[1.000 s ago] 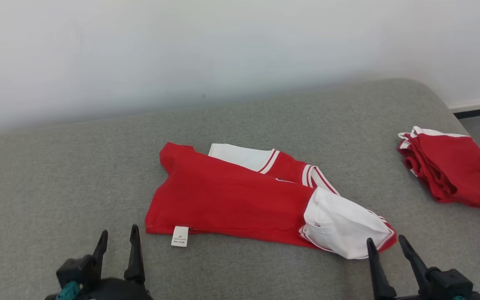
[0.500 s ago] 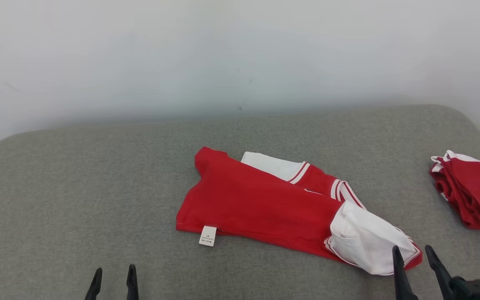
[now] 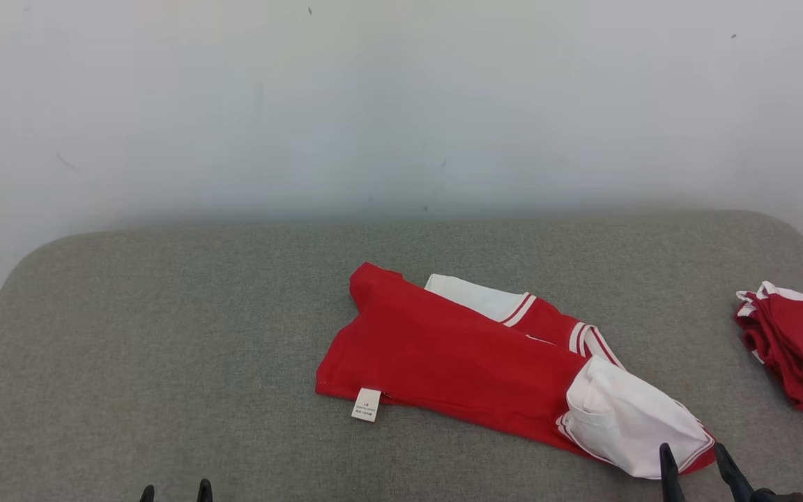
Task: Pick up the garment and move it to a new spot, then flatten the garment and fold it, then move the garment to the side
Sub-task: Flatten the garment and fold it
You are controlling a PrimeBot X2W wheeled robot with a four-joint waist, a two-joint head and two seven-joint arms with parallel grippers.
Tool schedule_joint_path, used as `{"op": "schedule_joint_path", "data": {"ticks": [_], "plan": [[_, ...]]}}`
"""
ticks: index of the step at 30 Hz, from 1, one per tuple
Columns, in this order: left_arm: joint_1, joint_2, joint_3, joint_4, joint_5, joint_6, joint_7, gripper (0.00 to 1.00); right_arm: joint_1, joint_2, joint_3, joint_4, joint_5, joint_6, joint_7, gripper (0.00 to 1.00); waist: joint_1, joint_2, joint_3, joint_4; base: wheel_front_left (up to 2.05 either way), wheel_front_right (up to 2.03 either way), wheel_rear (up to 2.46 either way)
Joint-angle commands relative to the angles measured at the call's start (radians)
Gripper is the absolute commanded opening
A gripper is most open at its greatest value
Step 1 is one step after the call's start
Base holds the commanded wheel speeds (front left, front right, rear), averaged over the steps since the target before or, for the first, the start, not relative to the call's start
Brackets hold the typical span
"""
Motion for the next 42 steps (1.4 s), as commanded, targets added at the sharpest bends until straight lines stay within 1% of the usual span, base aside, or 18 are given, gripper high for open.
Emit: {"op": "schedule_joint_path", "data": {"ticks": [1, 7, 17, 23, 25, 29, 31, 32, 34, 37, 40, 42], "plan": [[0.009, -0.003, 0.006, -0.004, 0.002, -0.001, -0.003, 1.0, 0.002, -0.001, 0.002, -0.001, -0.007, -0.002, -0.003, 1.0, 0.0002, 0.0001, -0.001, -0.001, 0.0, 0.0, 0.0], [0.018, -0.003, 0.017, 0.001, 0.009, -0.007, -0.003, 1.0, -0.003, -0.001, 0.015, -0.003, -0.011, -0.002, -0.002, 1.0, 0.0002, 0.0001, 0.001, -0.006, 0.0, 0.0, 0.0], [0.013, -0.004, 0.008, 0.022, 0.009, -0.012, -0.003, 1.0, -0.011, -0.001, 0.025, -0.005, -0.013, -0.002, -0.002, 1.0, 0.0002, 0.0001, 0.004, -0.008, 0.0, 0.0, 0.0], [0.018, -0.004, 0.009, 0.038, 0.001, -0.009, -0.003, 1.0, -0.023, -0.001, 0.025, -0.004, -0.018, -0.002, 0.005, 1.0, 0.0002, 0.0001, 0.002, -0.017, 0.0, 0.0, 0.0], [0.013, -0.004, 0.011, 0.047, -0.004, -0.006, -0.003, 1.0, -0.038, 0.0, 0.042, -0.006, -0.034, -0.002, 0.012, 1.0, 0.0002, 0.0001, 0.006, -0.025, 0.0, 0.0, 0.0], [-0.029, -0.004, -0.008, 0.083, -0.017, -0.002, -0.003, 1.0, -0.098, -0.002, 0.077, -0.014, -0.084, -0.002, 0.051, 1.0, 0.0002, 0.0001, 0.017, -0.04, 0.0, 0.0, 0.0], [-0.056, -0.004, -0.019, 0.118, -0.021, -0.003, -0.003, 1.0, -0.131, -0.014, 0.088, -0.007, -0.095, -0.002, 0.087, 1.0, 0.0002, 0.0001, 0.024, -0.046, 0.0, 0.0, 0.0], [-0.096, -0.004, -0.038, 0.166, -0.024, -0.007, 0.001, 1.0, -0.173, -0.027, 0.105, -0.001, -0.098, -0.002, 0.122, 1.0, 0.0002, 0.0001, 0.033, -0.051, 0.0, 0.0, 0.0], [-0.154, 0.0, -0.062, 0.212, -0.021, -0.011, 0.022, 1.0, -0.216, -0.044, 0.127, 0.004, -0.093, -0.002, 0.145, 1.0, 0.0002, 0.0001, 0.045, -0.055, 0.0, 0.0, 0.0], [-0.246, 0.004, -0.08, 0.273, -0.025, -0.015, 0.056, 1.0, -0.268, -0.067, 0.154, 0.026, -0.087, -0.002, 0.191, 1.0, 0.0002, 0.0001, 0.067, -0.064, 0.0, 0.0, 0.0], [-0.343, 0.003, -0.087, 0.337, -0.037, -0.016, 0.098, 1.0, -0.326, -0.081, 0.178, 0.063, -0.075, -0.002, 0.269, 1.0, 0.0002, 0.0001, 0.094, -0.079, 0.0, 0.0, 0.0], [-0.407, 0.003, -0.091, 0.374, -0.045, -0.012, 0.126, 1.0, -0.366, -0.093, 0.211, 0.083, -0.062, -0.002, 0.318, 1.0, 0.0002, 0.0001, 0.122, -0.092, 0.0, 0.0, 0.0]]}}
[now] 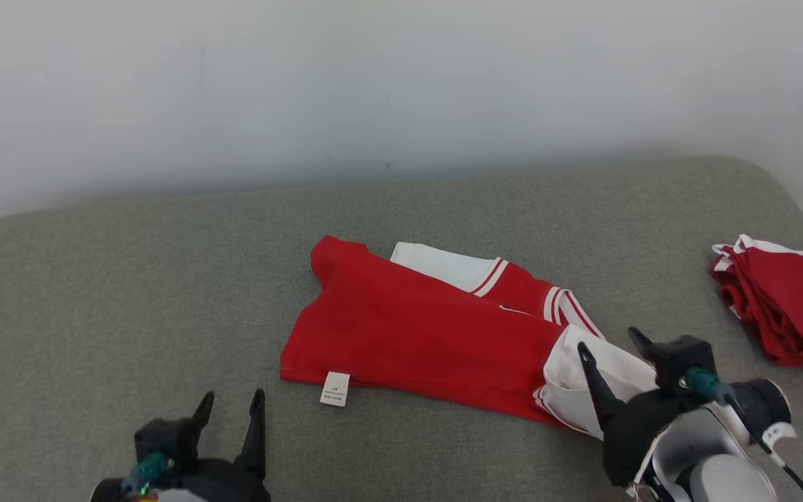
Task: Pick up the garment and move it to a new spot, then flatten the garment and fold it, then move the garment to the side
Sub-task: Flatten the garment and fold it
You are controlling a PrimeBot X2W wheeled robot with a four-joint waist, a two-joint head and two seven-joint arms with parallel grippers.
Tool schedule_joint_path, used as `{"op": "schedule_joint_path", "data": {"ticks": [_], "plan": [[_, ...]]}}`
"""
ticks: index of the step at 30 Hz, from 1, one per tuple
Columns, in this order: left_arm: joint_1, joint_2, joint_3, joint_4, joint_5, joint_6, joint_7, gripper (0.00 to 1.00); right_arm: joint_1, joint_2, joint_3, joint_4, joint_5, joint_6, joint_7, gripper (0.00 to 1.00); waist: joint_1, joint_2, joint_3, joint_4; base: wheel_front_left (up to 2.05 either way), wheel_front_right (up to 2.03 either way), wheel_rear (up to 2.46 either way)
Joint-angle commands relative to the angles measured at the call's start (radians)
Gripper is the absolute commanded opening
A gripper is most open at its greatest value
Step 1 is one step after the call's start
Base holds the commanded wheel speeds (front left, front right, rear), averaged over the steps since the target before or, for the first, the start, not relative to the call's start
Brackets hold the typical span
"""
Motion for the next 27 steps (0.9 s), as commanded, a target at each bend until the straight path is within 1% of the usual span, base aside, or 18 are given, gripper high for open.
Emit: {"op": "schedule_joint_path", "data": {"ticks": [1, 4, 8, 15, 20, 21, 22, 23, 24, 25, 27], "plan": [[-0.061, 0.002, -0.005, 0.026, -0.003, 0.001, 0.024, 1.0, -0.042, -0.016, 0.026, 0.013, 0.018, -0.002, 0.041, 1.0, -0.0001, -0.0001, 0.055, -0.029, 0.0, 0.0, 0.0], [-0.145, 0.001, -0.01, 0.079, -0.011, 0.008, 0.066, 1.0, -0.097, -0.033, 0.058, 0.026, 0.035, -0.002, 0.098, 1.0, -0.0001, -0.0001, 0.101, -0.044, 0.0, 0.0, 0.0], [-0.234, 0.0, -0.016, 0.145, -0.025, 0.01, 0.125, 1.0, -0.149, -0.047, 0.085, 0.032, 0.053, -0.002, 0.127, 1.0, -0.0001, -0.0001, 0.148, -0.06, 0.0, 0.0, 0.0], [-0.298, 0.005, -0.027, 0.236, -0.03, 0.02, 0.193, 1.0, -0.176, -0.048, 0.09, 0.033, 0.069, -0.002, 0.114, 1.0, -0.0001, -0.0001, 0.174, -0.068, 0.0, 0.0, 0.0], [-0.306, 0.007, -0.05, 0.282, -0.011, 0.029, 0.214, 1.0, -0.17, -0.038, 0.088, 0.032, 0.068, -0.002, 0.103, 1.0, -0.0001, -0.0001, 0.179, -0.07, 0.0, 0.0, 0.0], [-0.309, 0.007, -0.053, 0.286, -0.009, 0.031, 0.213, 0.91, -0.17, -0.036, 0.088, 0.031, 0.066, -0.002, 0.102, 1.0, -0.0001, -0.0001, 0.18, -0.069, 0.0, 0.0, 0.0], [-0.31, 0.007, -0.058, 0.289, -0.006, 0.03, 0.213, 0.67, -0.168, -0.033, 0.09, 0.029, 0.067, -0.002, 0.104, 1.0, -0.0001, -0.0001, 0.18, -0.069, 0.0, 0.0, 0.0], [-0.311, 0.008, -0.065, 0.293, -0.003, 0.028, 0.215, 0.4, -0.166, -0.032, 0.091, 0.028, 0.066, -0.002, 0.107, 1.0, -0.0001, -0.0001, 0.18, -0.068, 0.0, 0.0, 0.0], [-0.311, 0.008, -0.069, 0.296, -0.002, 0.027, 0.216, 0.09, -0.165, -0.032, 0.094, 0.026, 0.066, -0.002, 0.111, 1.0, -0.0001, -0.0001, 0.181, -0.068, 0.0, 0.0, 0.0], [-0.311, 0.009, -0.072, 0.299, -0.003, 0.026, 0.215, 0.0, -0.164, -0.034, 0.099, 0.026, 0.069, -0.002, 0.119, 1.0, -0.0001, -0.0001, 0.181, -0.067, 0.0, 0.0, 0.0], [-0.313, 0.009, -0.079, 0.304, 0.001, 0.025, 0.213, 0.0, -0.166, -0.039, 0.111, 0.017, 0.069, -0.002, 0.14, 1.0, -0.0001, -0.0001, 0.181, -0.065, 0.0, 0.0, 0.0]]}}
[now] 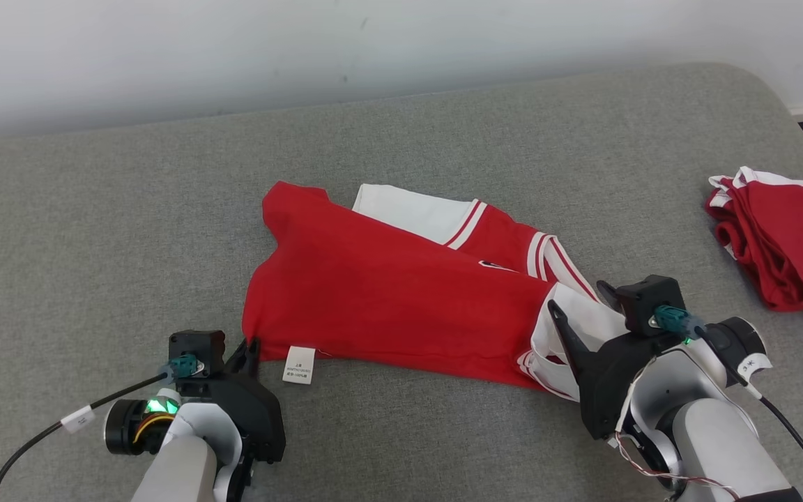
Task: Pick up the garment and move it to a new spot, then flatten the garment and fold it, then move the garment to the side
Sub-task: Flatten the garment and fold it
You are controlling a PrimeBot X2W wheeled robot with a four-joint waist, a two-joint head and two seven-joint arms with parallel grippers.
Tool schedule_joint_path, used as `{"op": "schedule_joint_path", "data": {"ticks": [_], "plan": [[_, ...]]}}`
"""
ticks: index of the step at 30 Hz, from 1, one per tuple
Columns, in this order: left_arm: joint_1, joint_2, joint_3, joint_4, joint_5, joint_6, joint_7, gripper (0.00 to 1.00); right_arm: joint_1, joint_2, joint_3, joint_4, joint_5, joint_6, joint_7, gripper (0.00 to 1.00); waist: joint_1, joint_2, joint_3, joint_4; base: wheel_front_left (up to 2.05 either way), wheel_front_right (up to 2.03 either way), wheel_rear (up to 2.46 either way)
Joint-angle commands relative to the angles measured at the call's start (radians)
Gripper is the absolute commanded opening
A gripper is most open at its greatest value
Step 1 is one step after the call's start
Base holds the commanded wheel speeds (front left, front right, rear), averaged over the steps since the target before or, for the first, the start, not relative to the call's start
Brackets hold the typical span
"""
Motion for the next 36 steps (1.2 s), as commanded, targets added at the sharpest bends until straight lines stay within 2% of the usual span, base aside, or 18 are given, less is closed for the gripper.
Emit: {"op": "schedule_joint_path", "data": {"ticks": [1, 8, 13, 23, 32, 33, 34, 35, 36], "plan": [[0.006, 0.001, -0.002, 0.013, 0.007, 0.0, 0.001, 0.0, 0.003, -0.004, 0.005, -0.009, 0.007, -0.002, 0.012, 1.0, -0.0001, -0.0002, 0.0, 0.001, 0.0, 0.0, 0.0], [0.021, -0.003, -0.012, 0.018, -0.008, 0.009, -0.017, 0.0, 0.009, -0.043, 0.047, -0.044, 0.014, -0.002, 0.129, 1.0, -0.0001, -0.0002, 0.005, 0.011, 0.0, 0.0, 0.0], [0.017, -0.006, -0.024, 0.024, -0.025, 0.009, -0.023, 0.0, 0.034, -0.061, 0.047, -0.077, 0.008, -0.002, 0.171, 1.0, -0.0001, -0.0002, 0.007, 0.02, 0.0, 0.0, 0.0], [0.019, -0.005, -0.029, 0.034, -0.046, 0.015, -0.046, 0.0, 0.123, -0.085, 0.039, -0.187, -0.029, -0.002, 0.169, 1.0, -0.0001, -0.0002, -0.013, 0.009, 0.0, 0.0, 0.0], [0.015, -0.007, -0.041, 0.03, -0.053, 0.013, -0.051, 0.0, 0.074, -0.096, 0.074, -0.121, -0.052, -0.002, 0.141, 1.0, -0.0001, -0.0002, -0.006, 0.013, 0.0, 0.0, 0.0], [0.013, -0.007, -0.044, 0.03, -0.054, 0.013, -0.05, 0.0, 0.065, -0.095, 0.078, -0.11, -0.053, -0.002, 0.138, 0.87, -0.0001, -0.0002, -0.005, 0.015, 0.0, 0.0, 0.0], [0.012, -0.007, -0.047, 0.031, -0.055, 0.013, -0.051, 0.0, 0.058, -0.092, 0.081, -0.103, -0.053, -0.002, 0.134, 0.39, -0.0001, -0.0002, -0.004, 0.018, 0.0, 0.0, 0.0], [0.011, -0.007, -0.049, 0.031, -0.056, 0.014, -0.053, 0.0, 0.053, -0.088, 0.085, -0.097, -0.05, -0.002, 0.131, 0.0, -0.0001, -0.0002, -0.005, 0.02, 0.0, 0.0, 0.0], [0.012, -0.007, -0.051, 0.031, -0.058, 0.014, -0.054, 0.0, 0.05, -0.087, 0.084, -0.091, -0.048, -0.002, 0.131, 0.0, -0.0001, -0.0002, -0.006, 0.022, 0.0, 0.0, 0.0]]}}
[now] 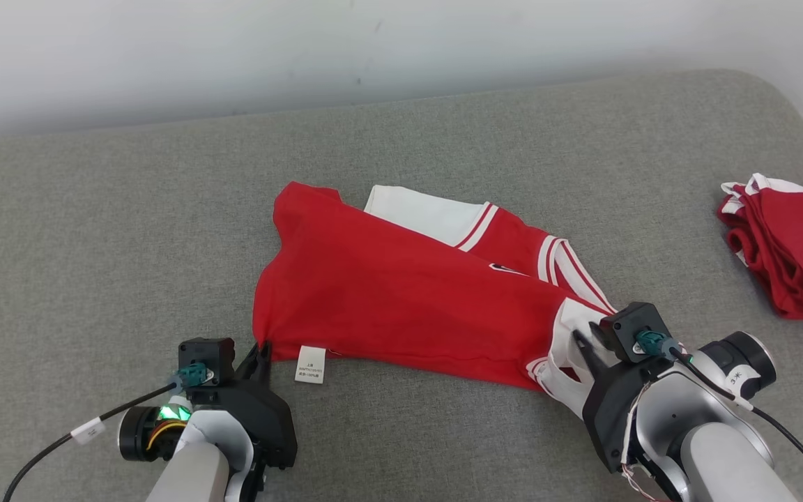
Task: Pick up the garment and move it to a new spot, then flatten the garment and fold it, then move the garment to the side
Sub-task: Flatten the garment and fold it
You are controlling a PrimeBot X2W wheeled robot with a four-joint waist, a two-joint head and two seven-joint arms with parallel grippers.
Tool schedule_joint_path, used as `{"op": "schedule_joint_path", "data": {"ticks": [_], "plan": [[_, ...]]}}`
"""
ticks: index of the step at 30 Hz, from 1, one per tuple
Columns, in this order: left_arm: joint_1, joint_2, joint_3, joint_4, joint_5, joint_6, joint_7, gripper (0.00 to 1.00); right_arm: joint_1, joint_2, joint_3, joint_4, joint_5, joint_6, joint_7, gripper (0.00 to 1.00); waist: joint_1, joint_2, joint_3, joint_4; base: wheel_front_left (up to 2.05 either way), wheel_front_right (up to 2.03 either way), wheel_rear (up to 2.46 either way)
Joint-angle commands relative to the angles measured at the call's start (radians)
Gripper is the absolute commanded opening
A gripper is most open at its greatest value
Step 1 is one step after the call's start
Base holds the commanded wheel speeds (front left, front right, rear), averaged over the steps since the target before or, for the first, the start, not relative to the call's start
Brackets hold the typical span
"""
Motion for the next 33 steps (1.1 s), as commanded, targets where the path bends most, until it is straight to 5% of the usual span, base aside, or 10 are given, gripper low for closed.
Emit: {"op": "schedule_joint_path", "data": {"ticks": [1, 19, 27, 33], "plan": [[0.011, 0.0, -0.005, 0.007, -0.005, -0.003, -0.003, 0.0, -0.006, 0.003, -0.001, 0.007, -0.002, -0.002, -0.005, 0.0, 0.0, 0.0, -0.003, 0.004, 0.0, 0.0, 0.0], [-0.068, 0.004, 0.066, -0.09, -0.144, -0.033, -0.039, 0.0, -0.114, 0.015, -0.096, -0.061, 0.07, -0.002, -0.116, 0.0, 0.0, 0.0, -0.066, -0.006, 0.0, 0.0, 0.0], [-0.233, 0.024, 0.154, -0.222, -0.407, -0.059, 0.136, 0.0, -0.375, -0.032, -0.027, -0.006, 0.154, -0.002, -0.143, 0.0, 0.0, 0.0, 0.009, -0.04, 0.0, 0.0, 0.0], [-0.446, 0.088, 0.19, -0.263, -0.464, -0.031, 0.256, 0.0, -0.69, -0.046, 0.002, 0.158, 0.181, -0.002, -0.246, 0.0, 0.0, 0.0, 0.171, -0.063, 0.0, 0.0, 0.0]]}}
